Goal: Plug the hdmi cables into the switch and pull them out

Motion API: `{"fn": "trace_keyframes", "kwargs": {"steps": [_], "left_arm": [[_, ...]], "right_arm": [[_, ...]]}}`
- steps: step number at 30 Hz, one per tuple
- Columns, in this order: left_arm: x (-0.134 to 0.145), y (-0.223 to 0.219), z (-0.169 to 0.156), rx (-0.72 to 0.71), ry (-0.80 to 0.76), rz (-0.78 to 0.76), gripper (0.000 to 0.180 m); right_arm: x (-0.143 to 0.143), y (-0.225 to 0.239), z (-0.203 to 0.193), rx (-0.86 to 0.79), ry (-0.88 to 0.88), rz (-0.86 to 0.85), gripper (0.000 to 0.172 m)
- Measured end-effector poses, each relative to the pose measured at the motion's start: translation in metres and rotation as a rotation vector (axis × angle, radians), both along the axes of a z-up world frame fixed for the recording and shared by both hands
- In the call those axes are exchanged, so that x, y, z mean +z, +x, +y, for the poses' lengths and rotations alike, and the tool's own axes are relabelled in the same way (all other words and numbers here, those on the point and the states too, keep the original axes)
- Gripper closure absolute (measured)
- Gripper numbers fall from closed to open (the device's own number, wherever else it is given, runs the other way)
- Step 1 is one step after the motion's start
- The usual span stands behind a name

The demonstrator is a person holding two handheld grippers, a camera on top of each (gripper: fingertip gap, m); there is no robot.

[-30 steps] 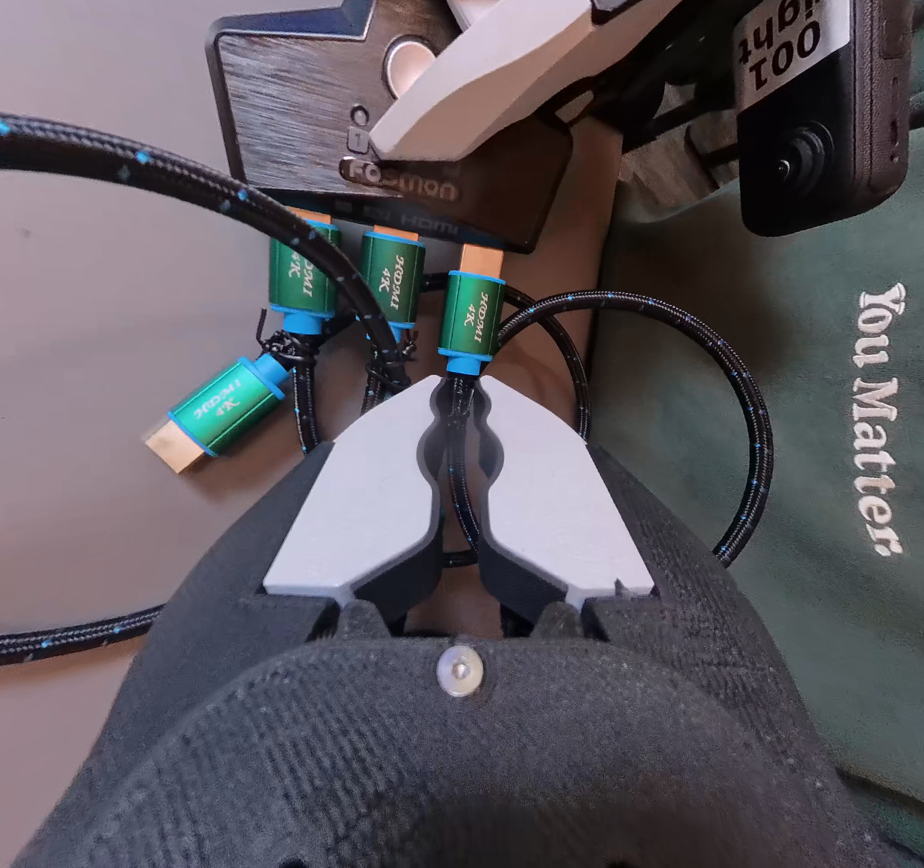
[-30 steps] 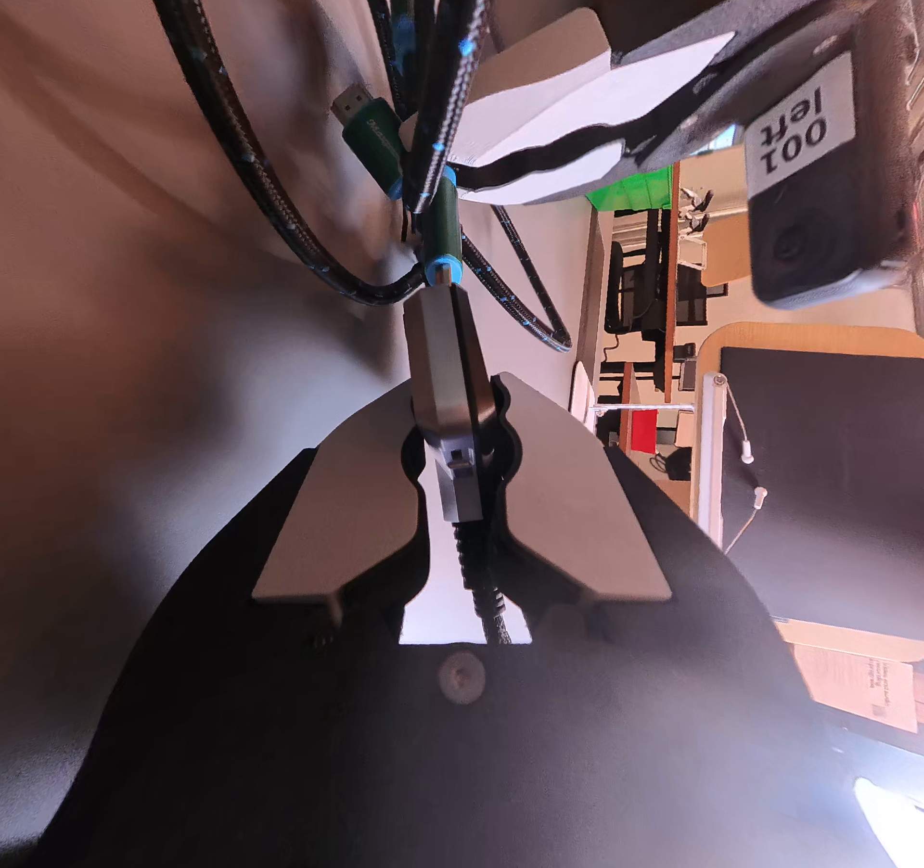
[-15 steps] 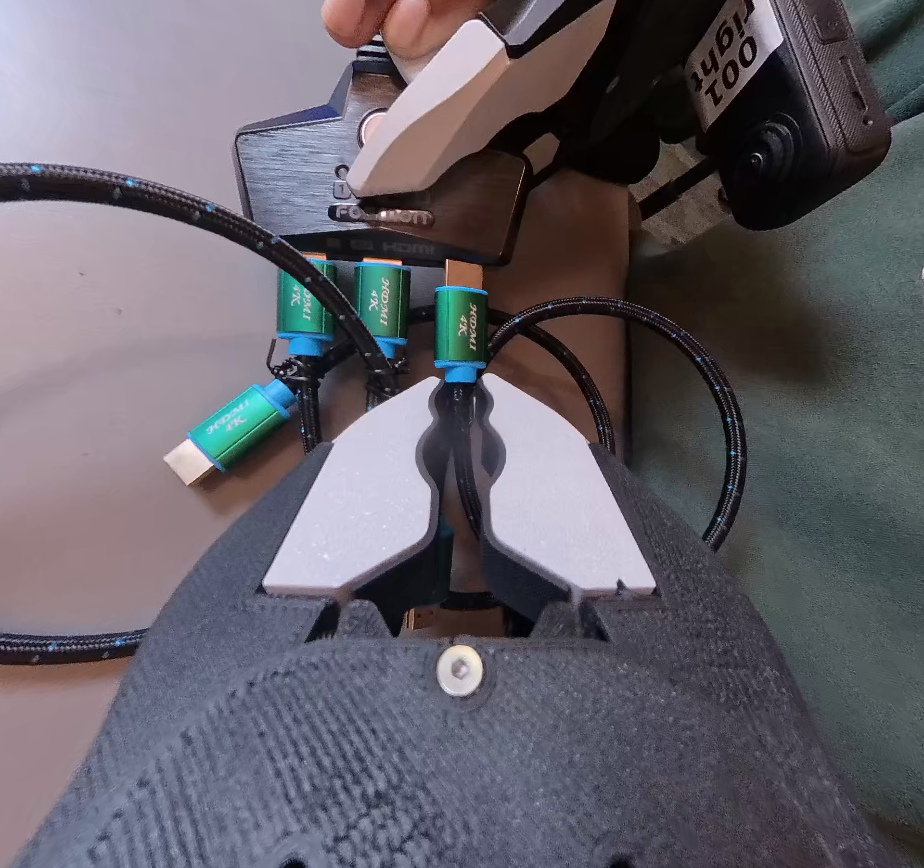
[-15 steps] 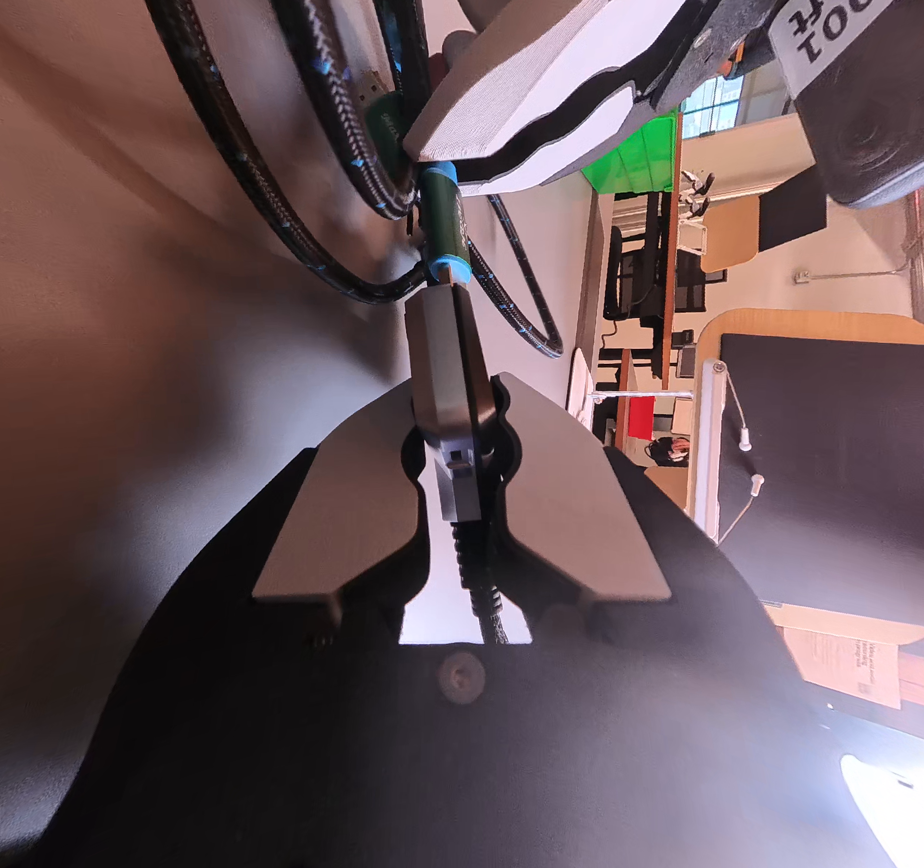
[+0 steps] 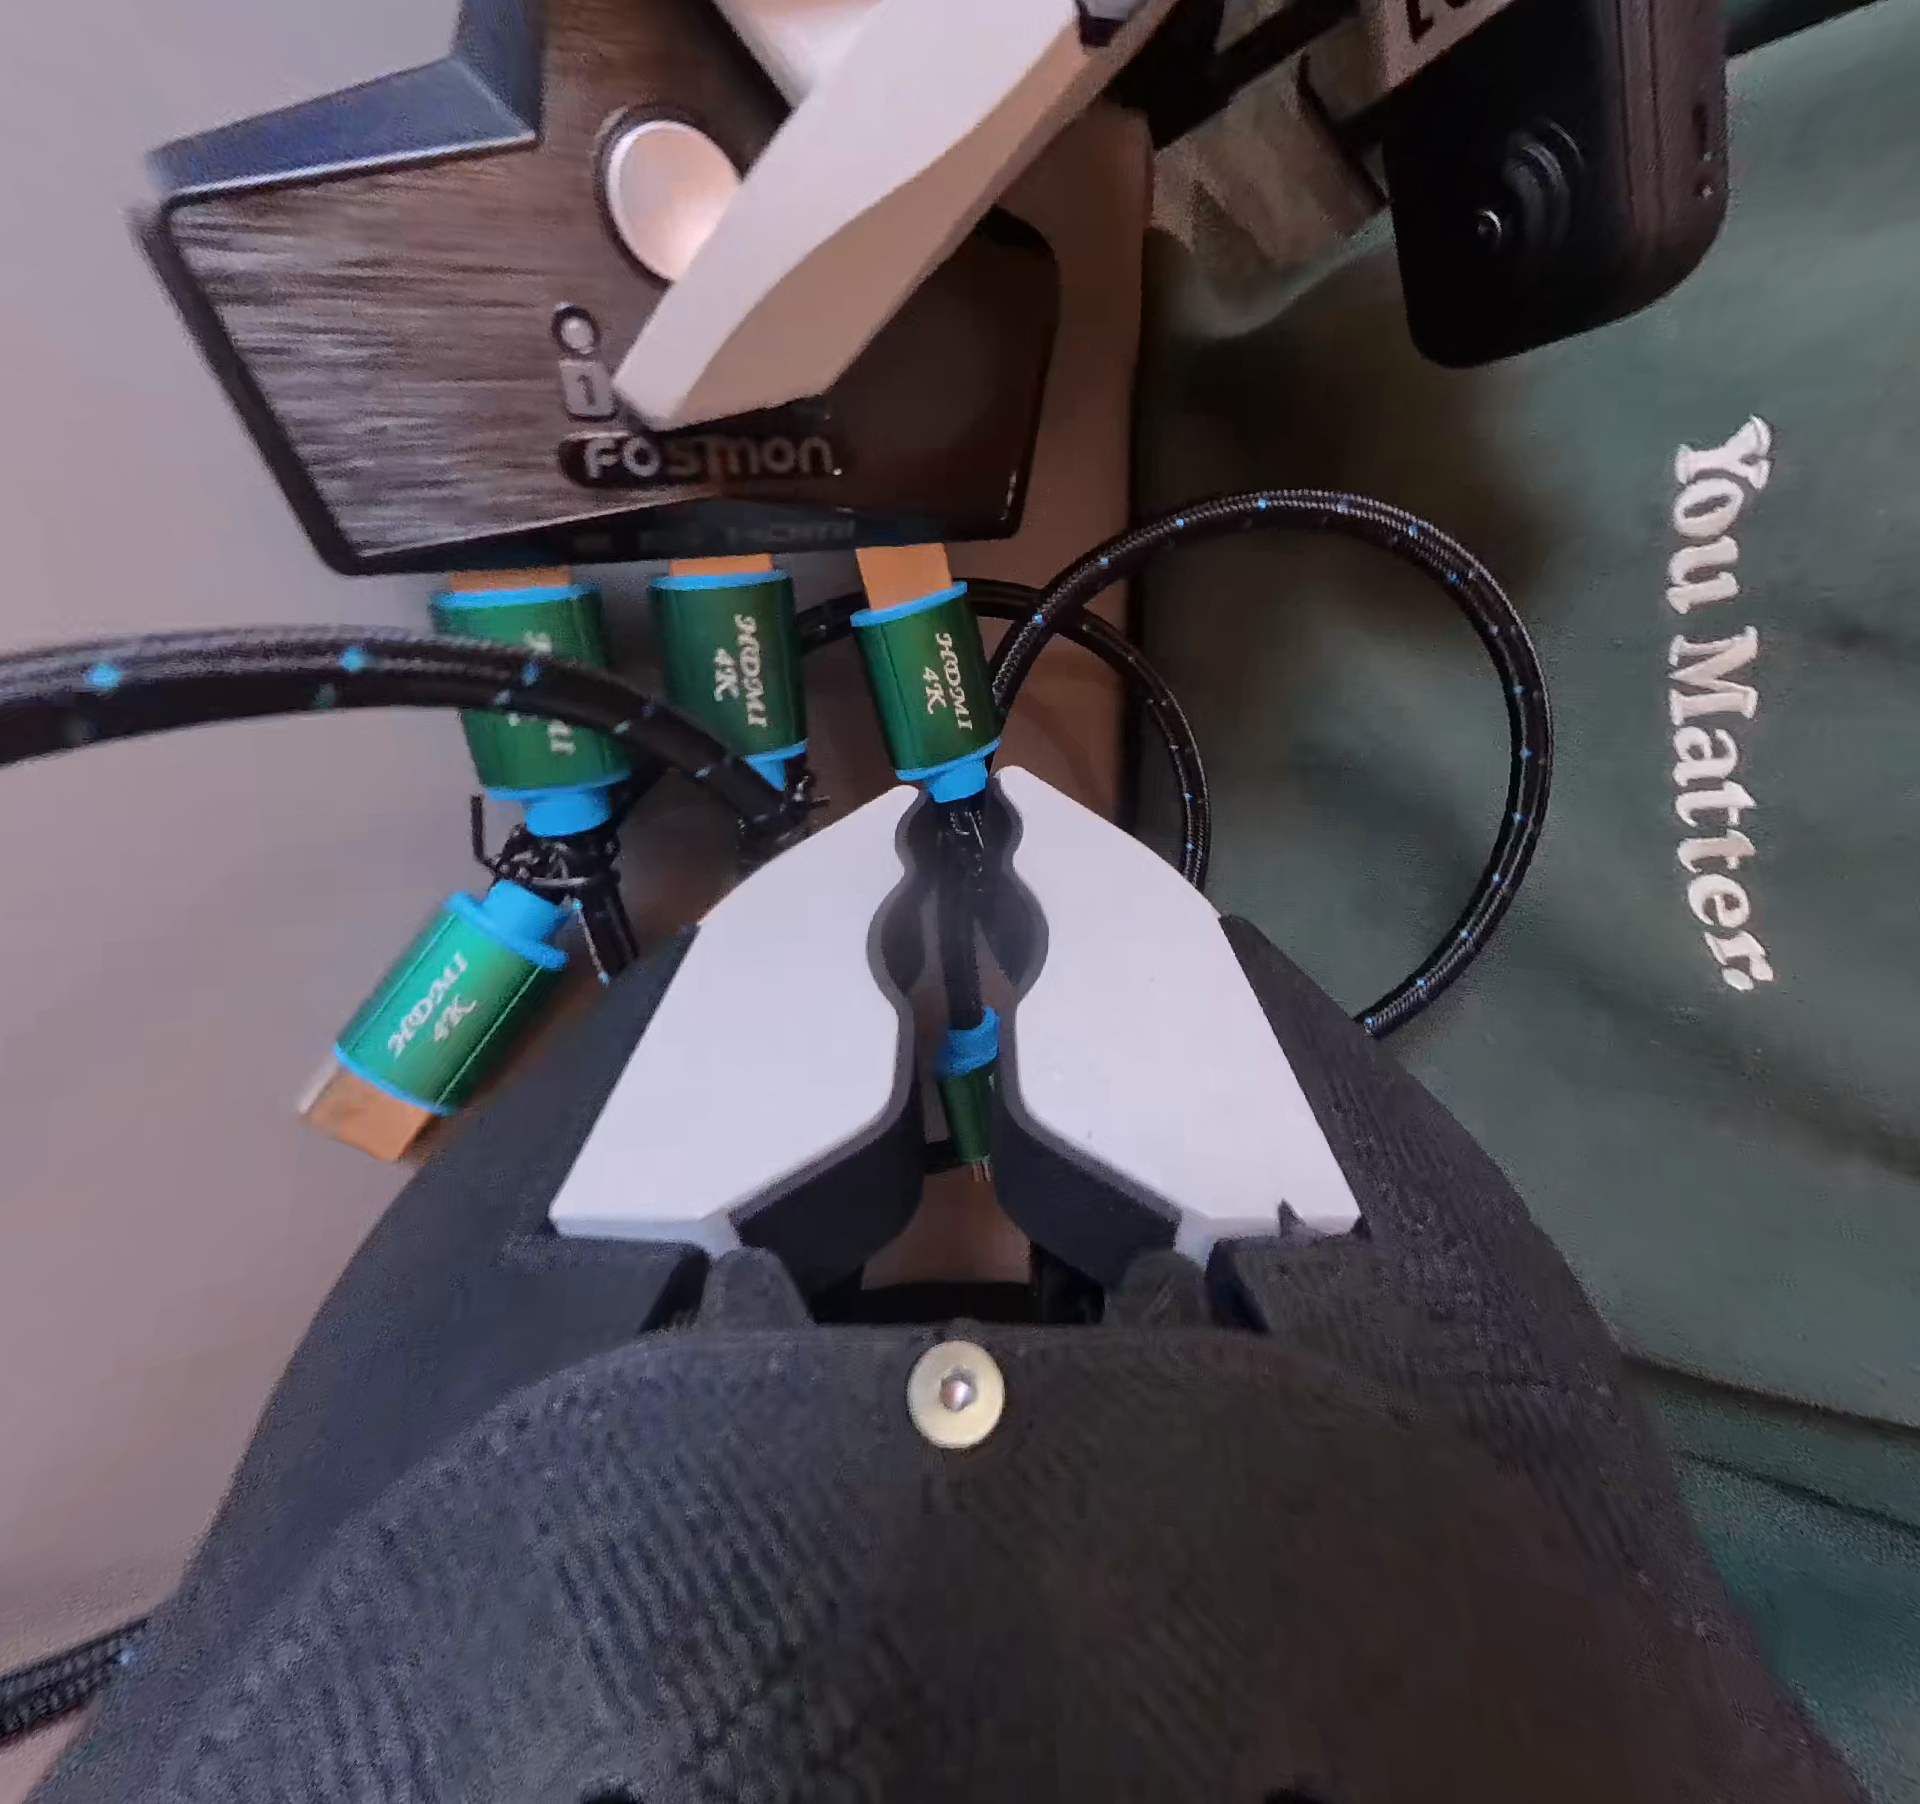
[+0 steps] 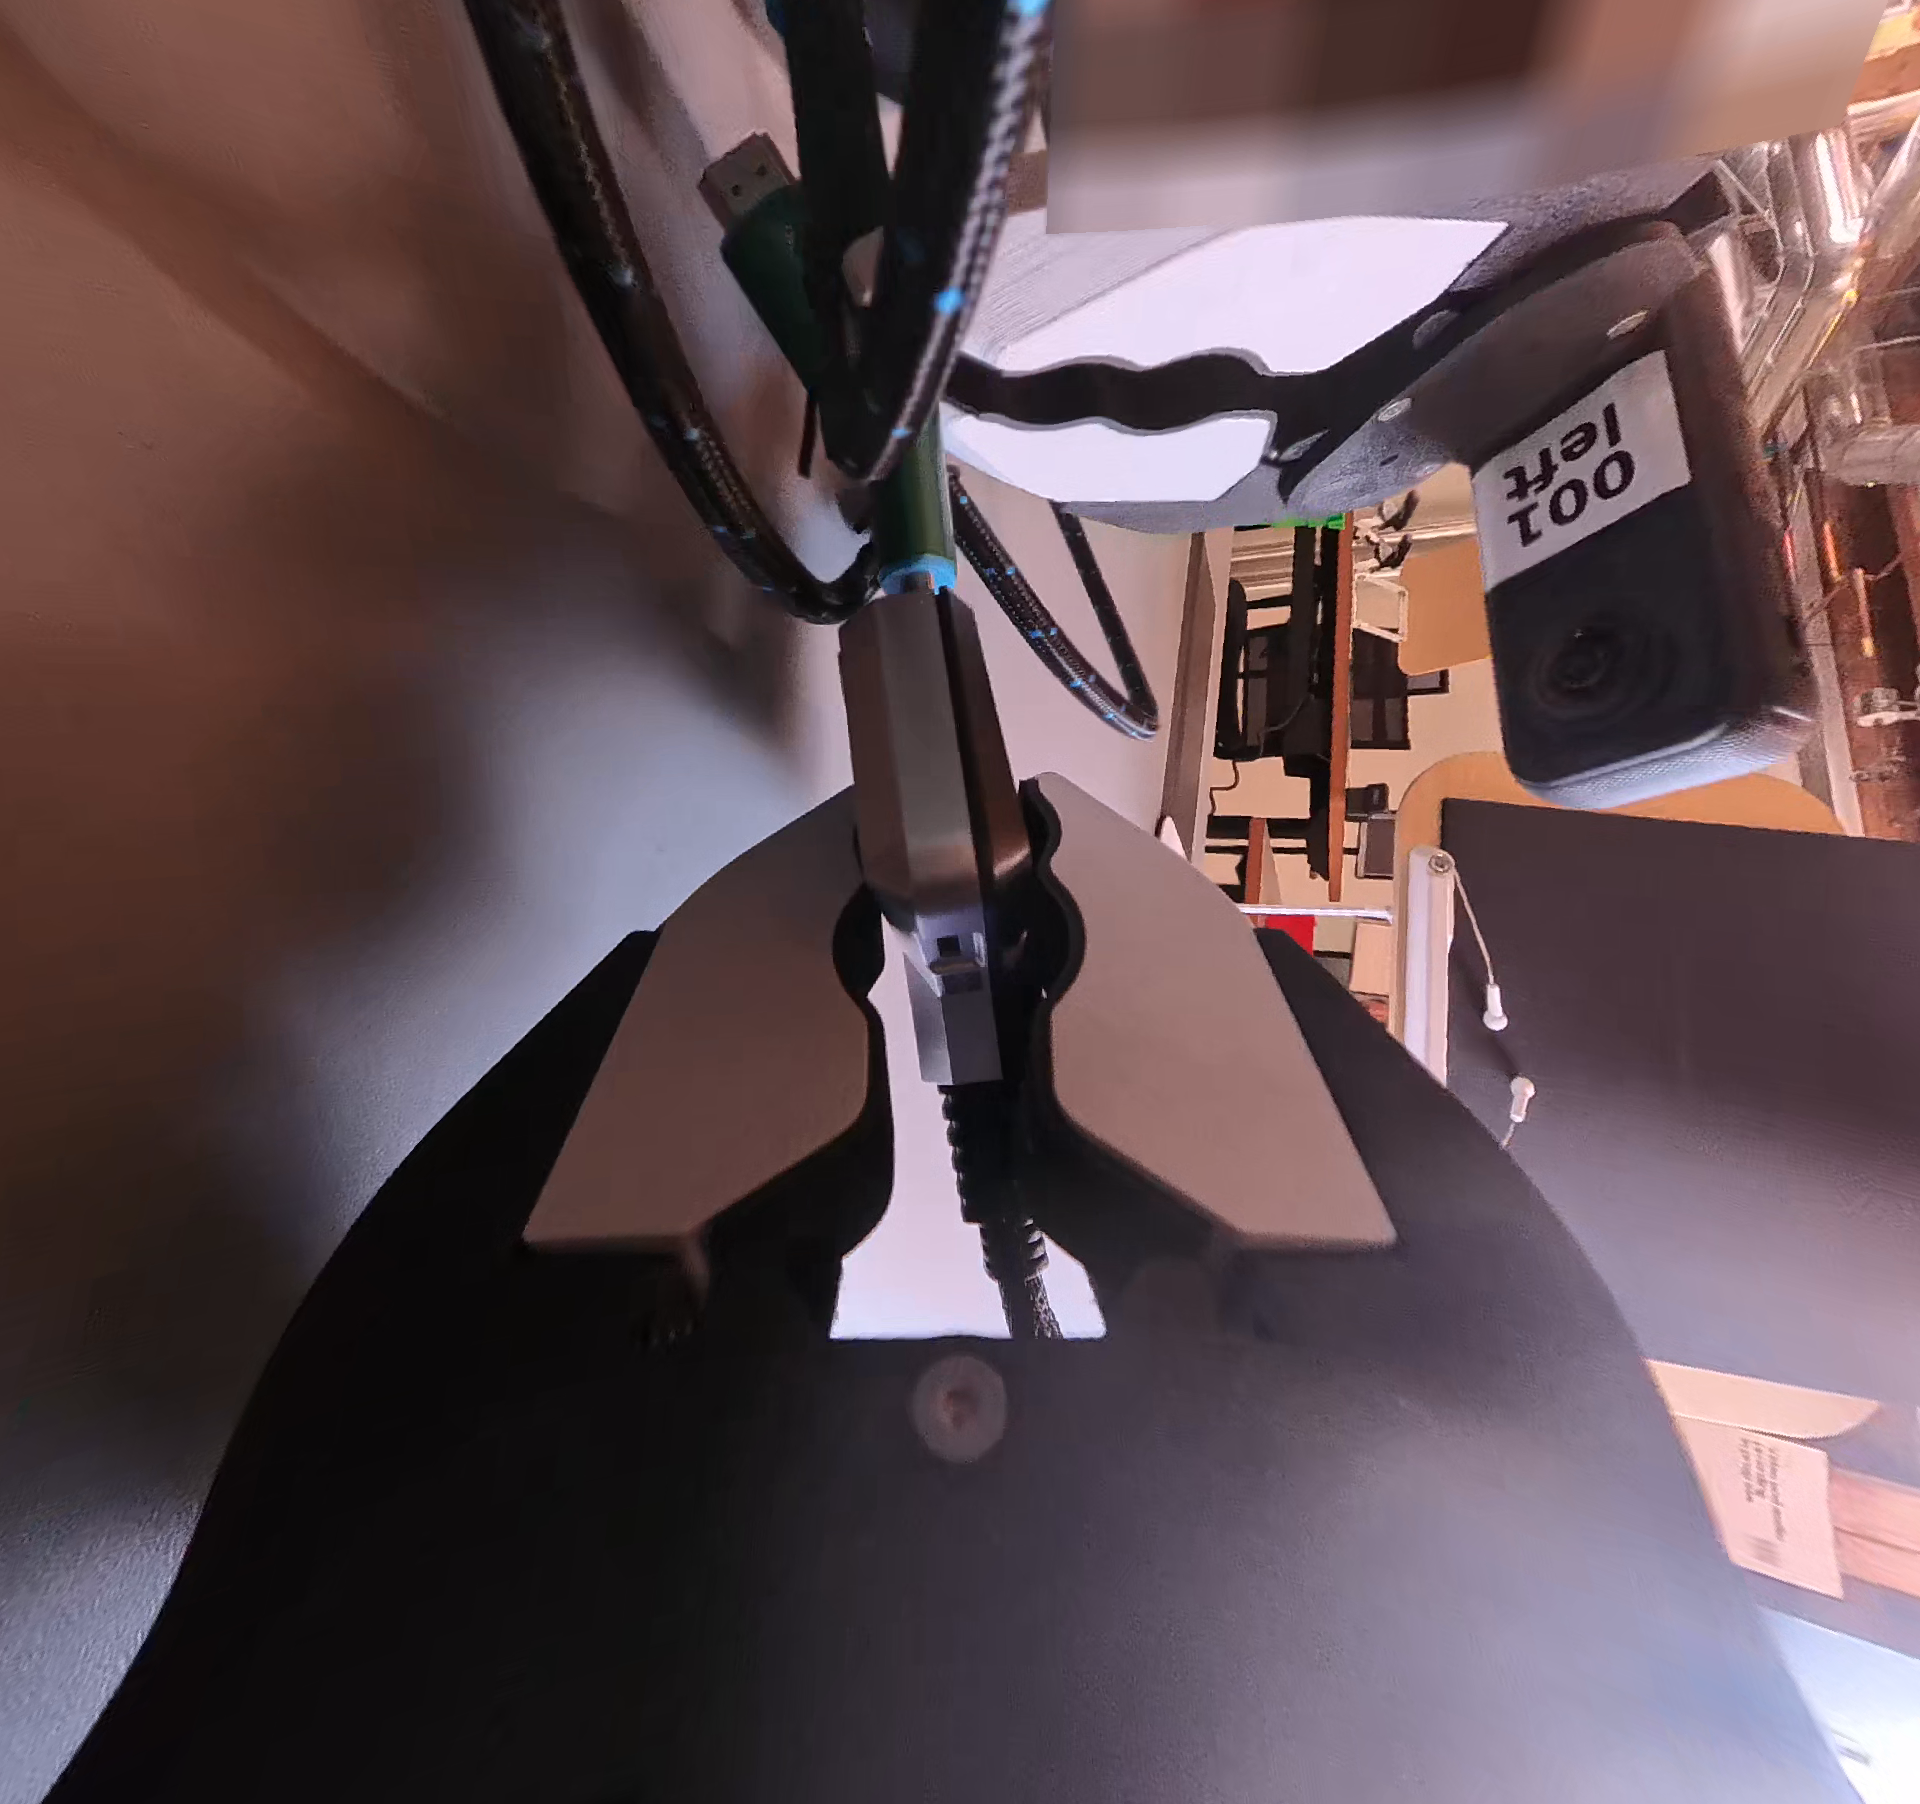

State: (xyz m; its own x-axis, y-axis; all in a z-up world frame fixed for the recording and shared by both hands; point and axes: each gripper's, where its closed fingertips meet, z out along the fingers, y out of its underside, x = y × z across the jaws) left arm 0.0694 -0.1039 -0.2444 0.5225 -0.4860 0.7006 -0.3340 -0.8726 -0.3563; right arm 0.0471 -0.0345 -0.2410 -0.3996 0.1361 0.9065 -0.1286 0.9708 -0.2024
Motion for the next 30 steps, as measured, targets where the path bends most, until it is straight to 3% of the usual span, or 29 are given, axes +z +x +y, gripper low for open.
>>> {"fn": "trace_keyframes", "kwargs": {"steps": [7, 19, 24, 30], "left_arm": [[0.007, 0.0, 0.001, -0.076, 0.069, 0.0, 0.173], [-0.002, 0.001, -0.001, -0.278, 0.335, 0.182, 0.172], [0.0, -0.001, 0.009, -0.164, 0.402, 0.134, 0.173], [-0.008, -0.018, 0.025, -0.097, 0.556, 0.395, 0.172]], "right_arm": [[0.004, 0.004, -0.002, 0.02, -0.03, 0.004, 0.148], [-0.001, 0.008, -0.008, 0.047, 0.013, 0.002, 0.148], [0.001, 0.009, 0.0, 0.003, -0.003, 0.006, 0.148], [-0.003, -0.003, 0.017, -0.102, 0.021, -0.006, 0.148]]}}
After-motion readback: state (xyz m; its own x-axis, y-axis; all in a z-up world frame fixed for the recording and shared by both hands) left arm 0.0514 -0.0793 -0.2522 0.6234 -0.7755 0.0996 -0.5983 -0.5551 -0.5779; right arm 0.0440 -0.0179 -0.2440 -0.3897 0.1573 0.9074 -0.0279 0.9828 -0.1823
